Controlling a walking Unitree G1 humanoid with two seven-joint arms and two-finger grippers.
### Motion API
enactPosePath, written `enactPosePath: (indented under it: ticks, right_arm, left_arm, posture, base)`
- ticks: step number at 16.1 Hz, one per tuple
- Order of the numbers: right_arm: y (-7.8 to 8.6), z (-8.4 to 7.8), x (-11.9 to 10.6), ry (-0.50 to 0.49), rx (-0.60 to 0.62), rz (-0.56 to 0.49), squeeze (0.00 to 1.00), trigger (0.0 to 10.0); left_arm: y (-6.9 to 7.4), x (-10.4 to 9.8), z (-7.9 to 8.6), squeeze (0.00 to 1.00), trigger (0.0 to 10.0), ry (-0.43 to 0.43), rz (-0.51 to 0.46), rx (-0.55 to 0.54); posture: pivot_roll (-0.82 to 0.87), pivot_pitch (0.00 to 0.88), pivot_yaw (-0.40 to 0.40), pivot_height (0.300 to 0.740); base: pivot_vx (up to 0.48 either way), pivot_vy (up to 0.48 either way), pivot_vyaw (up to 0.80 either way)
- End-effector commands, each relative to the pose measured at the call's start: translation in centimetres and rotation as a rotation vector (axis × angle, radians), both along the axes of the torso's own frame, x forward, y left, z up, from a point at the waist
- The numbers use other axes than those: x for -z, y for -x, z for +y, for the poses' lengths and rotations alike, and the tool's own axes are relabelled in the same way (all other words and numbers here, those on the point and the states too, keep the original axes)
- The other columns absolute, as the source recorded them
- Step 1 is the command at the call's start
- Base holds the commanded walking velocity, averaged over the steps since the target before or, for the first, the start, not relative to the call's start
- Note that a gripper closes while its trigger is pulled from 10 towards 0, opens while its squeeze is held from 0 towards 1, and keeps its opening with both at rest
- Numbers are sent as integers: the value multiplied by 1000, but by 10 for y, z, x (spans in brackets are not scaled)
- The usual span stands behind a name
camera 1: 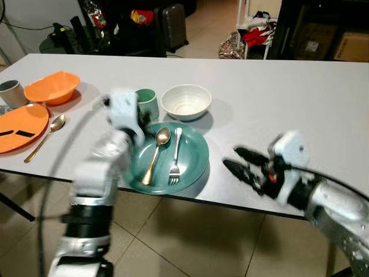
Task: Setting the table
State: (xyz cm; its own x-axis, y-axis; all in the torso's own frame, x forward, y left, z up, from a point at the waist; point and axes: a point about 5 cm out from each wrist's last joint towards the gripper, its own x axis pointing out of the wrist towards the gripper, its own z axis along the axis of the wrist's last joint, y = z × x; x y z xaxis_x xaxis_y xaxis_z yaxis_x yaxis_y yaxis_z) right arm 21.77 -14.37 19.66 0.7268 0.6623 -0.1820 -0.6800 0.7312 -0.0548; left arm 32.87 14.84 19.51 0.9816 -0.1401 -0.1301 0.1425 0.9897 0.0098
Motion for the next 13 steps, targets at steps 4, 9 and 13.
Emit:
enactPosePath:
  ticks: [4, 9, 13]
  right_arm:
    - [-3, 4, 15, -62, 338, -46, 0, 10000]
    - [-5, -14, 22, -100, 588, -82, 0, 10000]
    - [3, -30, 29, -65, 702, -95, 0, 10000]
  left_arm:
    - [43, 0, -8, 0, 10000, -77, -166, 84]
    - [75, 15, -22, 0, 10000, -84, -172, 113]
    - [80, 25, -25, 0, 10000, -60, -164, 123]
  posture:
    - [-155, 0, 122, 740]
    - [-150, 0, 126, 740]
    - [-164, 0, 137, 740]
  base:
    - [0, 0, 0]
    - [0, 0, -155]
    - [0, 0, -788]
